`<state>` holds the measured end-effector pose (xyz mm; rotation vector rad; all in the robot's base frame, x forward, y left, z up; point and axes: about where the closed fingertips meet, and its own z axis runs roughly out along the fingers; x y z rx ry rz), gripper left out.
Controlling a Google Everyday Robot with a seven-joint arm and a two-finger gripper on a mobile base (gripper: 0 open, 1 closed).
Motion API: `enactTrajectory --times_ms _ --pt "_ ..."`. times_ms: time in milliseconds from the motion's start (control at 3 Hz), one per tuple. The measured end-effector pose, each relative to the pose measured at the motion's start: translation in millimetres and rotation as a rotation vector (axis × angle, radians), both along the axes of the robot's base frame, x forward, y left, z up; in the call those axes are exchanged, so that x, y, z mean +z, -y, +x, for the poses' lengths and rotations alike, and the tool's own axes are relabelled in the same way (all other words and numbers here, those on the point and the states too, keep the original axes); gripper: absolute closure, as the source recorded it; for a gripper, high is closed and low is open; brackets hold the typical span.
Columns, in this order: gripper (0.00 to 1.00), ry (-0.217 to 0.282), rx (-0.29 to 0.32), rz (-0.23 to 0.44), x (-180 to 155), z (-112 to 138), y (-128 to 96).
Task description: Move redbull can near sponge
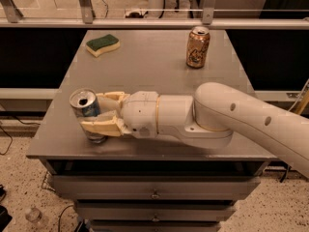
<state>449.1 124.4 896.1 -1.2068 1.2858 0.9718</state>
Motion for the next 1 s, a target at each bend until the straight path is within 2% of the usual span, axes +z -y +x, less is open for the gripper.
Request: enactTrajectory --times_ms 333,667,1000 --pt "1.0 0.0 0.0 0.0 0.0 0.0 0.0" --pt "1.0 -0.003 0.004 0.049 3.7 24.2 -0.5" --pt "1.0 -0.011 0.0 0.079 13.4 76.8 -1.5"
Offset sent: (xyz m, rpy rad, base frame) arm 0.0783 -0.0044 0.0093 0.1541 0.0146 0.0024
